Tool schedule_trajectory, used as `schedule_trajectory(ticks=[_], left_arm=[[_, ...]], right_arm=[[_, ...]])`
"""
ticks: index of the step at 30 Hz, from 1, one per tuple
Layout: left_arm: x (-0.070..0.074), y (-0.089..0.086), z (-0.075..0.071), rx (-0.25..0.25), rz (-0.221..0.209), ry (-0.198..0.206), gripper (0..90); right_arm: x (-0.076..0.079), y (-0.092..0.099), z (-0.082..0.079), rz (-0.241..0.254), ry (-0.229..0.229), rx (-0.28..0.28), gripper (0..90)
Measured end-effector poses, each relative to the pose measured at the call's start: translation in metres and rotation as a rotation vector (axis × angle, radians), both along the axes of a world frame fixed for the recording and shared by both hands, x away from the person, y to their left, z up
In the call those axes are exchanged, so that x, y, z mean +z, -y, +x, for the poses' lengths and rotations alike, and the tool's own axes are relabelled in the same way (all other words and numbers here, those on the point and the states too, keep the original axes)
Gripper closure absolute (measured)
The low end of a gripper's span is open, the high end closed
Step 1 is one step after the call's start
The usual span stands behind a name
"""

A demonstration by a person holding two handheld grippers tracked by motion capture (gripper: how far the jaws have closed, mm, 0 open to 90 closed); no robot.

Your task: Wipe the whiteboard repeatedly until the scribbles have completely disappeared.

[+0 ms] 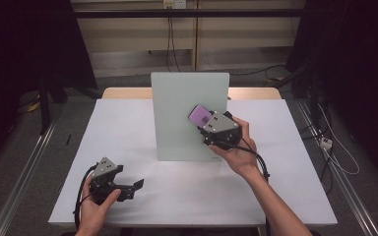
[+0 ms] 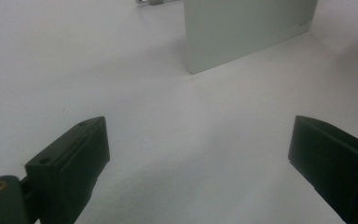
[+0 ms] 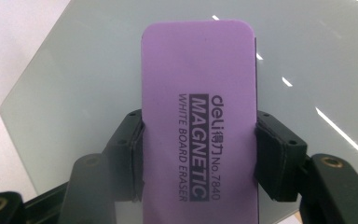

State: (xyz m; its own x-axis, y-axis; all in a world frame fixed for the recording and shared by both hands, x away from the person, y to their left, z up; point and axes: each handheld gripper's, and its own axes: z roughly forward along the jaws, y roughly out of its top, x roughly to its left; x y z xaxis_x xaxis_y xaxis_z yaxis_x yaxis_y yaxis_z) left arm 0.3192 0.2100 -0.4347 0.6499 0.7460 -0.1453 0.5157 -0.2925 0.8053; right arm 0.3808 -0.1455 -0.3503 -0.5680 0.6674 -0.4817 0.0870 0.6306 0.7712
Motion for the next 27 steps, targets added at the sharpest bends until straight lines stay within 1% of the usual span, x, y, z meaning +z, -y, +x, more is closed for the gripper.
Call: schedule_trajectory(ticks=[5,6,8,10,12,13,15,18,20,22,23,25,27], left_arm=[[0.0,0.001,0.0,0.005,-0.008,-0.001,5.2],[0.0,0.0,0.0,-0.003,0.004,0.001,5.2],[0.0,0.0,0.0,-0.001,0.002,0.001,5.2],[-0.001,0.001,0.0,0.005,-0.01,0.002,5.2],[-0.001,0.002,0.0,0.003,-0.009,0.002,5.2],[-0.001,0.002,0.0,0.004,-0.01,0.001,5.2],[-0.001,0.001,0.0,0.004,-0.01,0.002,5.2],[0.0,0.001,0.0,0.004,-0.007,-0.002,5.2],[-0.001,0.001,0.0,0.004,-0.008,-0.003,5.2],[0.0,0.001,0.0,0.005,-0.009,0.0,5.2],[0.0,0.0,0.0,-0.002,0.002,0.002,5.2],[0.001,0.001,-0.001,0.008,-0.015,0.006,5.2],[0.001,0.0,-0.001,0.008,-0.012,0.004,5.2]], right_arm=[[-0.009,-0.003,-0.003,-0.023,-0.03,0.023,41.6],[-0.012,-0.004,-0.004,-0.028,-0.035,0.032,41.6],[-0.017,-0.005,-0.005,-0.027,-0.053,0.045,41.6],[-0.022,-0.007,-0.006,-0.028,-0.068,0.054,41.6],[-0.028,-0.01,-0.008,-0.037,-0.085,0.065,41.6],[-0.031,-0.011,-0.009,-0.033,-0.09,0.066,41.6],[-0.035,-0.013,-0.009,-0.029,-0.111,0.086,41.6],[-0.041,-0.018,-0.011,-0.048,-0.118,0.095,41.6],[-0.041,-0.018,-0.011,-0.042,-0.12,0.094,41.6],[-0.038,-0.016,-0.01,-0.023,-0.103,0.087,41.6],[-0.036,-0.014,-0.009,-0.007,-0.101,0.084,41.6],[-0.032,-0.012,-0.007,0.015,-0.102,0.082,41.6],[-0.027,-0.008,-0.006,0.033,-0.092,0.072,41.6]])
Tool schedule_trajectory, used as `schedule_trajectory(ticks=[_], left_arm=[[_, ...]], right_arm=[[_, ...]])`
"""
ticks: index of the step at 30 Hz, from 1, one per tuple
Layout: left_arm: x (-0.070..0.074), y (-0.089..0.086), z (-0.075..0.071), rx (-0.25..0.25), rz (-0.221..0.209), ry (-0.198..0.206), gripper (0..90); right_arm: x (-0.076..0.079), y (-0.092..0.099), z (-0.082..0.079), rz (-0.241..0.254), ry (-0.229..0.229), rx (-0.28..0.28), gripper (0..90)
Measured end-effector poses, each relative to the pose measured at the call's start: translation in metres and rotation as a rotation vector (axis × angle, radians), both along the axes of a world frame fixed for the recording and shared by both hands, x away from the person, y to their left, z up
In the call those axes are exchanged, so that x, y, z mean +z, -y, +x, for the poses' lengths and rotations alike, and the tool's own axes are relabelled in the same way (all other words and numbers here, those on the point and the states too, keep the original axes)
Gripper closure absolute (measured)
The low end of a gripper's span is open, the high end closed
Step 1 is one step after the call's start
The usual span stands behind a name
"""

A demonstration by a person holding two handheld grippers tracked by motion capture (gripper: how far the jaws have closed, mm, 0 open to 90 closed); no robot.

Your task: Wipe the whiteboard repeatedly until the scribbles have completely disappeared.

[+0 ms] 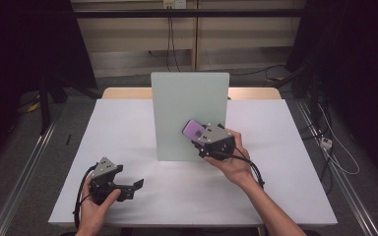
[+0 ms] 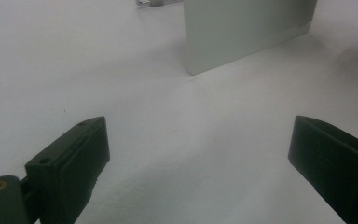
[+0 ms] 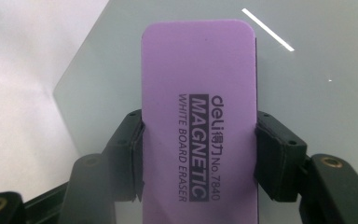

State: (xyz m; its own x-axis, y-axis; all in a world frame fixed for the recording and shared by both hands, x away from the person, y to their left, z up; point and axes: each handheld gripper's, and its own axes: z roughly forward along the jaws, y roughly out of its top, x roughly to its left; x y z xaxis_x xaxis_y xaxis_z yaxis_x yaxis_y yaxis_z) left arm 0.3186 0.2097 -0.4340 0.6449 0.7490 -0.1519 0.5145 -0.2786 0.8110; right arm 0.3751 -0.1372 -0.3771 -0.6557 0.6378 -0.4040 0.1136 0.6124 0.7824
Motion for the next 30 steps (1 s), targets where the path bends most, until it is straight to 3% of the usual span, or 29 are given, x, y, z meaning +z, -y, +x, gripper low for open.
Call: schedule_trajectory(ticks=[8,11,13,17,30], left_arm=[[0.0,0.0,0.0,-0.008,0.011,-0.003,5.2],[0.0,0.0,0.0,-0.01,0.012,-0.002,5.2],[-0.001,0.0,0.0,-0.008,0.009,0.0,5.2],[-0.001,0.001,0.001,-0.01,0.008,-0.005,5.2],[-0.001,0.002,0.001,-0.013,0.015,-0.009,5.2]], right_arm=[[0.036,0.025,0.01,0.058,0.069,-0.079,41.6],[0.041,0.03,0.011,0.07,0.08,-0.093,41.6],[0.037,0.028,0.009,0.054,0.101,-0.1,41.6],[0.019,0.023,0.002,0.039,0.098,-0.085,41.6],[-0.024,0.005,-0.012,-0.039,0.024,-0.013,41.6]])
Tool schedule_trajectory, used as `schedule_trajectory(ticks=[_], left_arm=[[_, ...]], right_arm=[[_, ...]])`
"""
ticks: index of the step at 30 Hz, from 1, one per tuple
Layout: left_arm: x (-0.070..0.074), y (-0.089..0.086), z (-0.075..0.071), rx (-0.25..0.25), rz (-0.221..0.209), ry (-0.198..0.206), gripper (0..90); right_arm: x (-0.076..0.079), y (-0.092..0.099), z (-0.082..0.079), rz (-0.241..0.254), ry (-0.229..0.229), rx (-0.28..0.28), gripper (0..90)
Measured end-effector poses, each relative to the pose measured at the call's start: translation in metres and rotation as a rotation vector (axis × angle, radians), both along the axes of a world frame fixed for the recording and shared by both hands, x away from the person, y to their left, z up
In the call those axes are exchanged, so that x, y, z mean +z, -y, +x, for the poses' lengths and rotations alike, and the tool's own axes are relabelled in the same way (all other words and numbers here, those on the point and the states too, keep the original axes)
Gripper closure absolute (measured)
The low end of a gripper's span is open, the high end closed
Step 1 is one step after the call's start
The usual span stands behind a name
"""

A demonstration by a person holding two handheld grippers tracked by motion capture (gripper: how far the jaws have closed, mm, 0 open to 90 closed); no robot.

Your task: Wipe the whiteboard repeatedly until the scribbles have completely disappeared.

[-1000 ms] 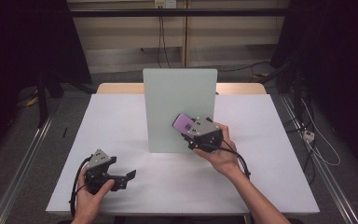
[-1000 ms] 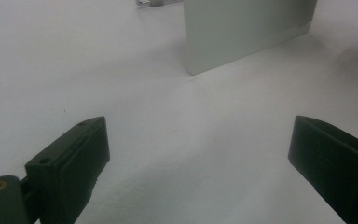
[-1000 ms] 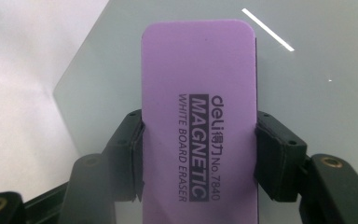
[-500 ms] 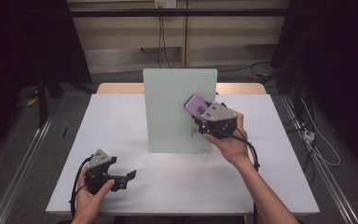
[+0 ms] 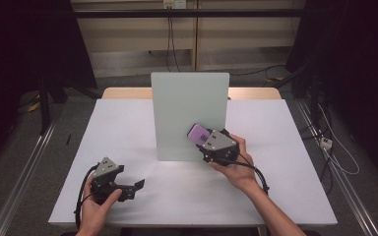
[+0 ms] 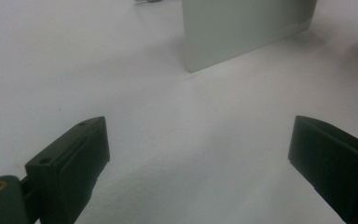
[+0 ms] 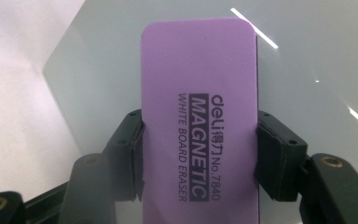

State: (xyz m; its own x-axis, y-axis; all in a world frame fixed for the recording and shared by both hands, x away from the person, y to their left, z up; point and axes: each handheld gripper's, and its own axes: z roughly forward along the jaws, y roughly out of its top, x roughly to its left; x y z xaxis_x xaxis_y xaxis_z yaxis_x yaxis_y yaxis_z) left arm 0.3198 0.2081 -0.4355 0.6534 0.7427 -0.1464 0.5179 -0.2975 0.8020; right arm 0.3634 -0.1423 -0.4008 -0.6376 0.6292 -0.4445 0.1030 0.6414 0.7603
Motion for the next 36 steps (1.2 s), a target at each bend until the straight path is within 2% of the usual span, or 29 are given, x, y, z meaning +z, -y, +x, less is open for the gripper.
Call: schedule_trajectory(ticks=[4,10,15,18,26,28,31,33,36], left_arm=[[0.0,0.0,0.0,0.005,-0.007,0.003,5.2],[0.0,0.001,0.0,-0.007,0.008,0.004,5.2],[0.0,0.0,0.0,-0.004,0.008,0.001,5.2],[0.0,0.0,0.0,-0.003,0.008,-0.001,5.2],[0.0,-0.001,0.0,0.002,0.0,-0.004,5.2],[-0.001,-0.001,0.0,0.006,-0.004,-0.002,5.2],[0.0,-0.001,0.0,0.003,0.0,-0.004,5.2],[0.0,-0.001,0.0,-0.002,0.003,-0.003,5.2],[0.0,-0.001,0.0,0.003,-0.001,-0.003,5.2]], right_arm=[[-0.007,-0.007,-0.002,-0.006,-0.018,0.017,41.6],[-0.018,-0.018,-0.002,-0.026,-0.049,0.072,41.5],[-0.022,-0.025,-0.002,-0.049,-0.058,0.094,41.5],[-0.024,-0.028,-0.002,-0.058,-0.09,0.107,41.5],[-0.029,-0.035,-0.003,-0.075,-0.1,0.151,41.5],[-0.028,-0.036,-0.004,-0.076,-0.089,0.153,41.5],[-0.026,-0.035,-0.003,-0.071,-0.095,0.153,41.5],[-0.026,-0.032,-0.001,-0.086,-0.095,0.14,41.5],[-0.015,-0.024,0.001,-0.054,-0.069,0.108,41.5]])
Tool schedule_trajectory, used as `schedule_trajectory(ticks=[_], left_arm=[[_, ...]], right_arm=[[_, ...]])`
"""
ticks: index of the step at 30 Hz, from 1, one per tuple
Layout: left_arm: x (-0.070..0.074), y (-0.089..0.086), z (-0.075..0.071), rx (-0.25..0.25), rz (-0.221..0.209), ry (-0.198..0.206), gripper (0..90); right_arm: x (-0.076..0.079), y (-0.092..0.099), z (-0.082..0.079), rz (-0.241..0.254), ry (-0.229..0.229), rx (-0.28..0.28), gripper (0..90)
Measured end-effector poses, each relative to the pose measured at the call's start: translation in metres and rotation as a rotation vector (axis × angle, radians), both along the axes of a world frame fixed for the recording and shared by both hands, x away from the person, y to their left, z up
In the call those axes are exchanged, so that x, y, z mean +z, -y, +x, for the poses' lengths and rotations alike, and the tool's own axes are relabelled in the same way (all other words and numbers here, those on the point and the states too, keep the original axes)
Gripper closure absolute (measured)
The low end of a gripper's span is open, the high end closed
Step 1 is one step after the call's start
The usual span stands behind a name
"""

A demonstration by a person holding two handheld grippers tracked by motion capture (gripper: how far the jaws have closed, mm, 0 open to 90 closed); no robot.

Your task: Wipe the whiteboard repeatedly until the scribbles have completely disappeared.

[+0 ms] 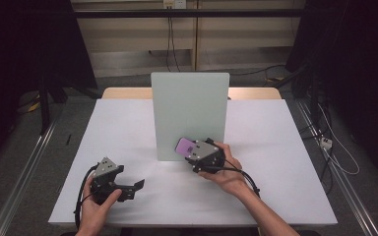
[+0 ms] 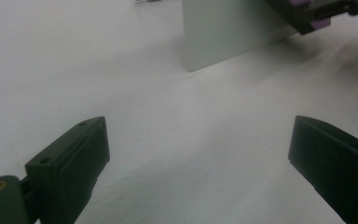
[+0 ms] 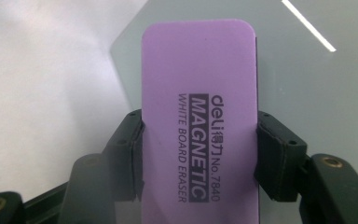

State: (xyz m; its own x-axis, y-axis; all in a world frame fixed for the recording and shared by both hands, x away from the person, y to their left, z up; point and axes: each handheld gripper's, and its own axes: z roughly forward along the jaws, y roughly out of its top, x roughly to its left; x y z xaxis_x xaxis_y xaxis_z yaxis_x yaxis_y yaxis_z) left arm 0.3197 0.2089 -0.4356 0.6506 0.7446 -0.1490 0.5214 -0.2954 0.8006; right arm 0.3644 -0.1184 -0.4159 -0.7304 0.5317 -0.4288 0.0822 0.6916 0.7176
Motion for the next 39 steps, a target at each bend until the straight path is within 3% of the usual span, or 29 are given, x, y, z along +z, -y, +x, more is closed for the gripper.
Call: schedule_trajectory(ticks=[5,6,10,20,25,33,39], left_arm=[[0.0,0.001,0.0,0.001,-0.01,0.003,5.2],[0.0,0.0,0.0,-0.011,0.006,0.003,5.2],[0.0,0.001,0.0,-0.012,0.003,0.0,5.2],[0.0,0.0,0.0,-0.009,0.002,0.0,5.2],[0.001,0.001,0.0,-0.013,0.005,0.003,5.2],[0.0,0.001,-0.001,-0.004,-0.004,0.003,5.2],[0.0,0.0,0.0,-0.004,0.002,-0.001,5.2]], right_arm=[[0.026,0.023,0.007,0.103,0.043,-0.072,41.5],[0.031,0.026,0.008,0.106,0.057,-0.084,41.5],[0.047,0.04,0.012,0.149,0.095,-0.131,41.5],[0.082,0.068,0.02,0.192,0.177,-0.241,41.5],[0.077,0.065,0.019,0.184,0.16,-0.23,41.5],[0.049,0.044,0.01,0.128,0.108,-0.17,41.5],[0.042,0.043,0.007,0.142,0.056,-0.14,41.5]])
